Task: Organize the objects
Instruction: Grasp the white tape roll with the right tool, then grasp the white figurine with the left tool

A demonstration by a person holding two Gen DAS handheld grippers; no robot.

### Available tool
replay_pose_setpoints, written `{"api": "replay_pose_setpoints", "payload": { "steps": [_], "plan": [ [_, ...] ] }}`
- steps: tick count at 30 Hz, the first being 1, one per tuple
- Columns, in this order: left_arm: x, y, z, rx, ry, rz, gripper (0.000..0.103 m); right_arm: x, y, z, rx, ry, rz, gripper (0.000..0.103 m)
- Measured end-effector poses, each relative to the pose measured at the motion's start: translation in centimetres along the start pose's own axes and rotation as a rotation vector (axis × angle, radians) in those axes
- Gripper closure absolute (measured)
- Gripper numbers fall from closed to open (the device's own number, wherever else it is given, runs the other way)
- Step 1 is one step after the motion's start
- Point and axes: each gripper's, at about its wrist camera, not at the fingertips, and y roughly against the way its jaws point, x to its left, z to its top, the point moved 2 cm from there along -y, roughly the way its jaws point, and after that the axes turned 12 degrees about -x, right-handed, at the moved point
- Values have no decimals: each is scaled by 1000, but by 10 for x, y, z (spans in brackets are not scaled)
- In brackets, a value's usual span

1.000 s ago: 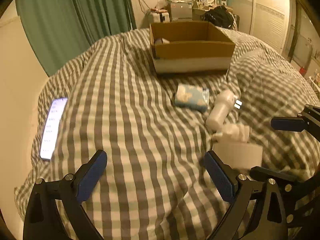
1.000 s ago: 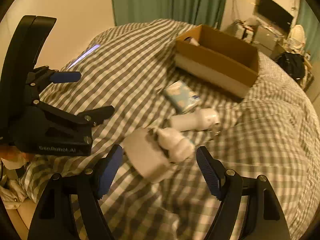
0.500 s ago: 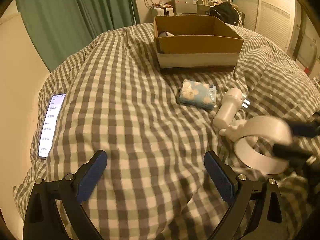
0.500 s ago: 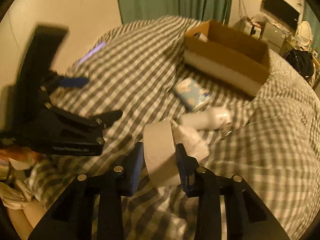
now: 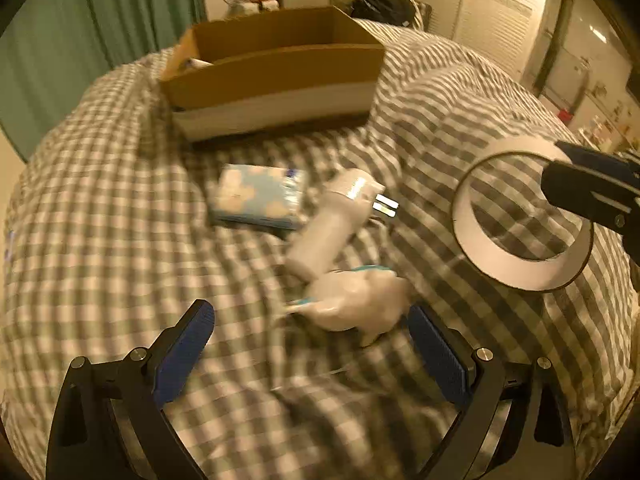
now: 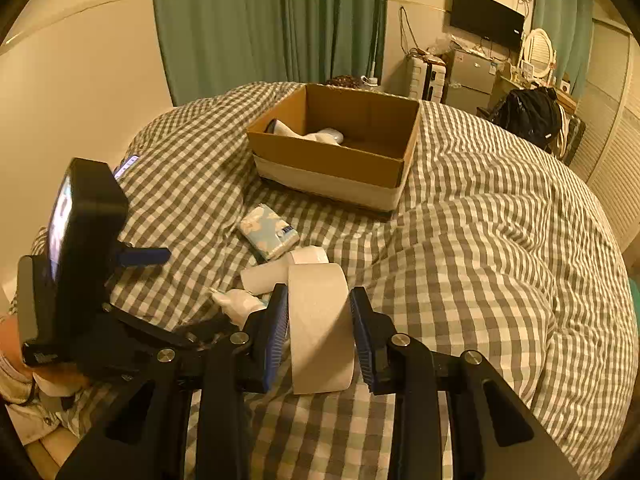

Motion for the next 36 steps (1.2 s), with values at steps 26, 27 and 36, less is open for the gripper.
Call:
{"api": "replay_pose_setpoints", "payload": {
  "steps": [26,27,36],
  "plan": [
    [2,0,-1,29,35,-53,25,-10,-8,-1,-11,-19,-42,74],
    [6,7,2,14,25,-46,25,-9,-6,0,-15,-17,-46,74],
    [14,58,25,-108,2,-15,25,5,21,25,-82,5,-61,74]
  ]
}}
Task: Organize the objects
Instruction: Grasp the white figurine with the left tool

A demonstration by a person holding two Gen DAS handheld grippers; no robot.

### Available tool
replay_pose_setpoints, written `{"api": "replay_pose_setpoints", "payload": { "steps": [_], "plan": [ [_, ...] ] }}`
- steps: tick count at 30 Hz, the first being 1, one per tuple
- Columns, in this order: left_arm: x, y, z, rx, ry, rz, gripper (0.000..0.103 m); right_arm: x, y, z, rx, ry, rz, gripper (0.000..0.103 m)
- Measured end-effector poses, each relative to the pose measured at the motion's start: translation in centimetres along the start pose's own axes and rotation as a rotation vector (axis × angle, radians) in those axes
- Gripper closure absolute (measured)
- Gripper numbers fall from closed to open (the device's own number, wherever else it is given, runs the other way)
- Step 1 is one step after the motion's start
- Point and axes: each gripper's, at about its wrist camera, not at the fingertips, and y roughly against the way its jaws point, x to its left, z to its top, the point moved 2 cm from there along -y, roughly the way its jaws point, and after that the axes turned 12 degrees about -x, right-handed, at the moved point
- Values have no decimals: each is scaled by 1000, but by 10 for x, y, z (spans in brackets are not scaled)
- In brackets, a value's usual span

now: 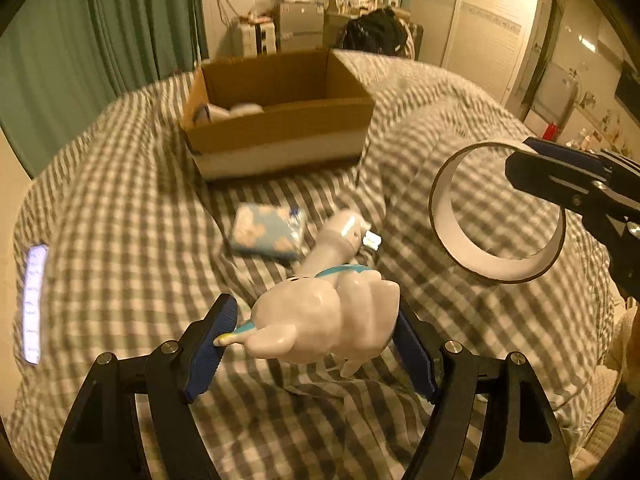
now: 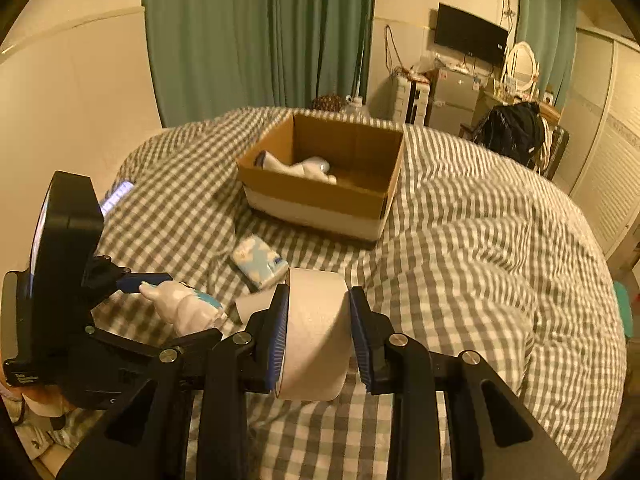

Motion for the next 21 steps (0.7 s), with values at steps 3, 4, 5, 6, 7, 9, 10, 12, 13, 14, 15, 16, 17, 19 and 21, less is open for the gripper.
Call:
{"api": "replay_pose_setpoints", "payload": {
  "steps": [3,4,5,6,7,9,10,12,13,14,15,16,17,19,21],
  "plan": [
    [5,15,16,-45,-4,4,25,5,9,13,-26,10,-4,74],
    [7,20,20,-60,-3,6,25,6,12,17,-35,17,-5,74],
    [9,26,26,-77,-4,8,25,7,14,21,-43,22,-6,74],
    [12,31,34,-98,-6,13,25,9,16,26,-51,27,-6,74],
    [14,36,40,-114,-9,17,25,10,18,32,-59,34,-5,74],
    [18,45,55,-153,-17,26,25,13,22,44,-79,56,-10,74],
    [20,48,62,-168,-20,29,25,14,24,52,-93,72,-14,74],
    [24,54,80,-200,-24,34,25,16,27,68,-119,93,-15,74],
    [25,57,89,-218,-26,37,25,17,28,78,-136,104,-13,74],
    [27,59,96,-232,-30,38,25,18,29,86,-151,112,-14,74],
    [29,60,106,-251,-35,42,25,18,29,98,-171,124,-16,74],
    [31,59,114,-264,-36,46,25,19,29,107,-185,133,-19,74],
    [34,59,122,-276,-35,45,25,19,28,116,-199,142,-22,74],
    [40,56,139,-292,-23,41,25,18,25,137,-225,152,-20,74],
    [47,50,156,-305,-13,36,25,16,19,153,-244,152,-16,74]
  ]
}}
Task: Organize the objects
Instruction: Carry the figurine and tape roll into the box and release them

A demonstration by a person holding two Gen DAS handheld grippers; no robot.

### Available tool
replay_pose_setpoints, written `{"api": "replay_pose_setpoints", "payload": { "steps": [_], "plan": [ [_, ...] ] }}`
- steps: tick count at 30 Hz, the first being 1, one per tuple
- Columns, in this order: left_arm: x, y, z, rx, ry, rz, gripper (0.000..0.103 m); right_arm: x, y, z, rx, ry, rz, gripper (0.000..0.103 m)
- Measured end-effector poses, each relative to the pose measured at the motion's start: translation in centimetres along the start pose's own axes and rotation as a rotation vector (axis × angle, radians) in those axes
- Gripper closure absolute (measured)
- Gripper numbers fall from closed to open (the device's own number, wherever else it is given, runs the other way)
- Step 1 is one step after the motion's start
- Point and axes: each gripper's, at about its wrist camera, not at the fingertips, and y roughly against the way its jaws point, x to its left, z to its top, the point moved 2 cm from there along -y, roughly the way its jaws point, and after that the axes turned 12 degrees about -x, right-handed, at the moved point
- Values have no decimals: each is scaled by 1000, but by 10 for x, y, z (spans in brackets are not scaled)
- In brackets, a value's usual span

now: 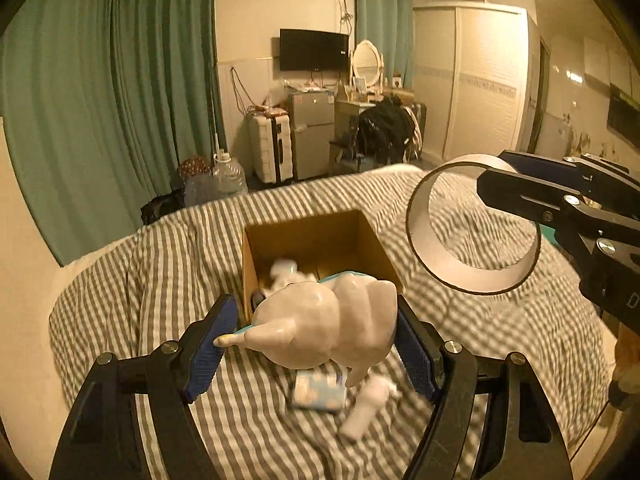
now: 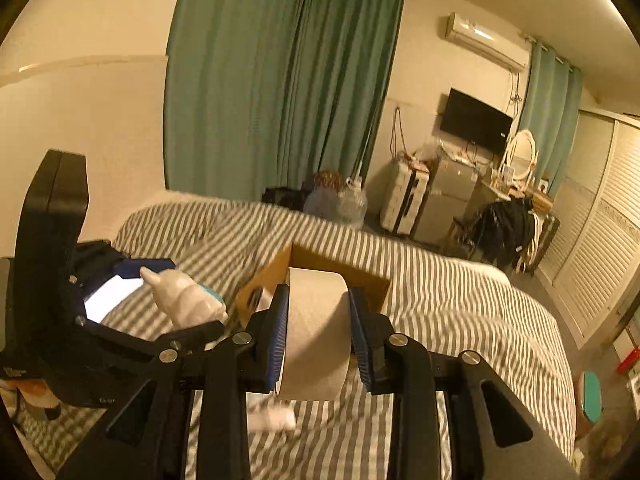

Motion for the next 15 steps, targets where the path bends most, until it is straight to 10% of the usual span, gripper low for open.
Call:
{"api": "replay_pose_setpoints", "payload": {
  "steps": [15],
  "plan": [
    [56,-129,64,-43,47,107,25,-46,-136,46,-47,-58,-2,74]
  ]
}}
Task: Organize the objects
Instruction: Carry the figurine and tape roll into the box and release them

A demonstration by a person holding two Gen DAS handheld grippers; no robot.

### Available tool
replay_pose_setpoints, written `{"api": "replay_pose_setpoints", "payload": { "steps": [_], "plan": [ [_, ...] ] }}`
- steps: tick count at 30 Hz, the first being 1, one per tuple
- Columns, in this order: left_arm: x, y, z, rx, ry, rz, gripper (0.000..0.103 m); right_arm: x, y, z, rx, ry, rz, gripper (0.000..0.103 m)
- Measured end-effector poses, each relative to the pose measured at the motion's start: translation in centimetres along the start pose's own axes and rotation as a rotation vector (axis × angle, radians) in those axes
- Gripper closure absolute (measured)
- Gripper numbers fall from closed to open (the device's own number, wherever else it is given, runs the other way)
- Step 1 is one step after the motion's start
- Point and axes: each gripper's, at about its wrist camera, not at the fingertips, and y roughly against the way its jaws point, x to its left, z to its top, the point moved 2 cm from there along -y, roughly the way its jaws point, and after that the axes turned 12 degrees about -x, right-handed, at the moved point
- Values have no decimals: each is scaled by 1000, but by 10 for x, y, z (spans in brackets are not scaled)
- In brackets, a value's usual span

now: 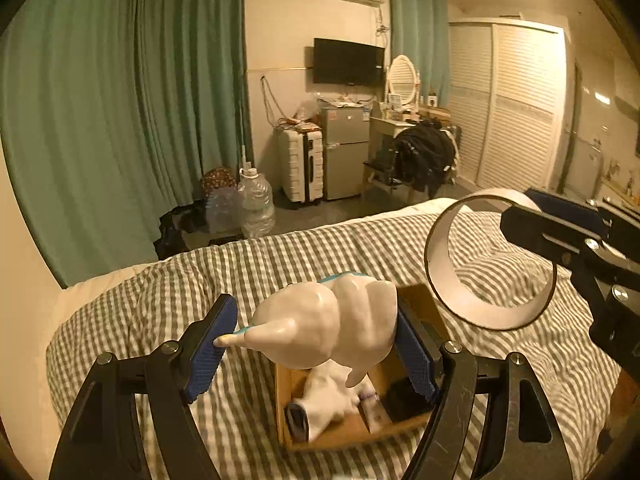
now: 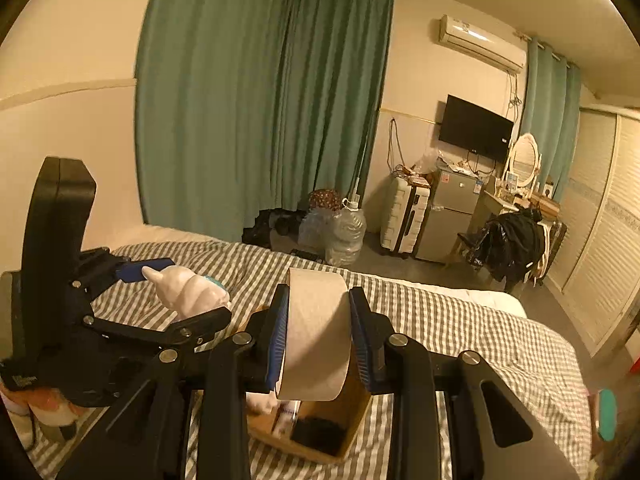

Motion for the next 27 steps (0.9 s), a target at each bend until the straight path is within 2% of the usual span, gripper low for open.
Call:
{"api": "replay_pose_setpoints", "payload": {
  "steps": [8,11,14,16,22,27],
  "plan": [
    [2,-73,-19,17,48,17,25,-30,-85,-28,48,-71,-18,74],
    [-1,-98,-48,75,41,-1,25,-37,-109,-52,79,-109,-17,74],
    [-8,-116,-75,142,22,-38,25,-37,-132,-85,145,-119,-11,74],
    [-13,-124,-89,179,16,-76,25,-38,-146,-106,196,-122,-9,74],
    [-24,-132,-109,218,-22,-75,25,-44,-161,-139,276,-142,-1,74],
    [-30,-132,-126,239,-61,-32,25,-52,-164,-160,319,-210,16,74]
  ]
}}
